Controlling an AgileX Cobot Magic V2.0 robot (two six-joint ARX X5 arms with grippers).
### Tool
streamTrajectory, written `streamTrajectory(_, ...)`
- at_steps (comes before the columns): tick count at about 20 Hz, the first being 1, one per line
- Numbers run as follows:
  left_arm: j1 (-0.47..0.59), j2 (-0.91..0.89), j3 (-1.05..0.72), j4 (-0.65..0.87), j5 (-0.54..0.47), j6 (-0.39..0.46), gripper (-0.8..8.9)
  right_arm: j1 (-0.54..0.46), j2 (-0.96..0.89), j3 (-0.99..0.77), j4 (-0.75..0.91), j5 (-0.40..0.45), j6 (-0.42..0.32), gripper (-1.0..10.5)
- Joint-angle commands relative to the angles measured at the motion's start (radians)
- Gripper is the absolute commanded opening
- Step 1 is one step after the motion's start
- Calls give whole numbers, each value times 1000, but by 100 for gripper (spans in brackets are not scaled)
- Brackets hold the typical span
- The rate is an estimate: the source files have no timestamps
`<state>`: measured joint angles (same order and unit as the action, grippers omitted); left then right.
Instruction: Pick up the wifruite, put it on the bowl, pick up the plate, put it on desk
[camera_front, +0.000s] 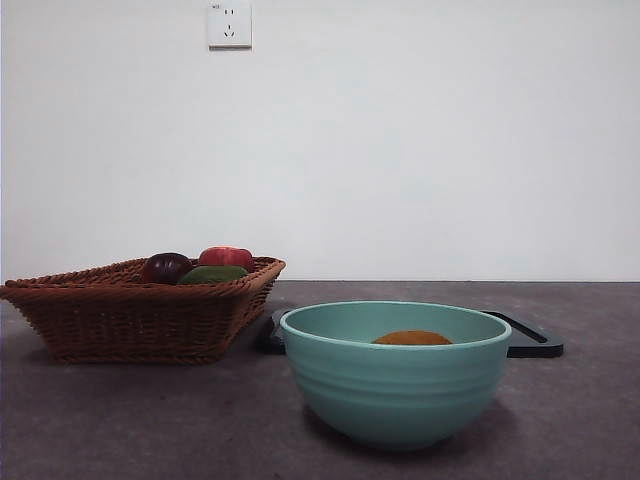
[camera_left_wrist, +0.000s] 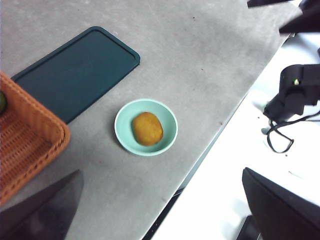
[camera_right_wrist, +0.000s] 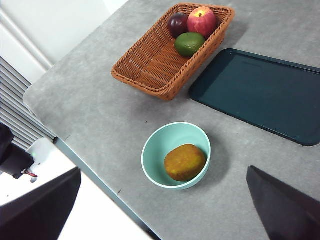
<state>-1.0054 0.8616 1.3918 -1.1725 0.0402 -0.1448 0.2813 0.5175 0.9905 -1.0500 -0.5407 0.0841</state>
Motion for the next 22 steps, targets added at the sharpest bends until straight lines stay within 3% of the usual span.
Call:
streamTrajectory(1, -8, -114, -102, 62, 1, -11, 500, 5, 2, 20, 9, 25, 10, 611)
streamTrajectory(8, -8, -416, -369, 171, 1, -55, 500, 5, 2, 20, 7, 26, 16, 611)
streamTrajectory(14, -8, -437, -373, 171, 1, -55, 500, 5, 54, 20, -17, 43, 63, 611)
streamTrajectory(19, -8, -437, -373, 171, 1, -54, 500, 49, 231, 20, -21, 49, 65, 610)
streamTrajectory(22, -8, -437, -373, 171, 1, -53, 500, 111, 385, 20, -22, 127, 65, 610)
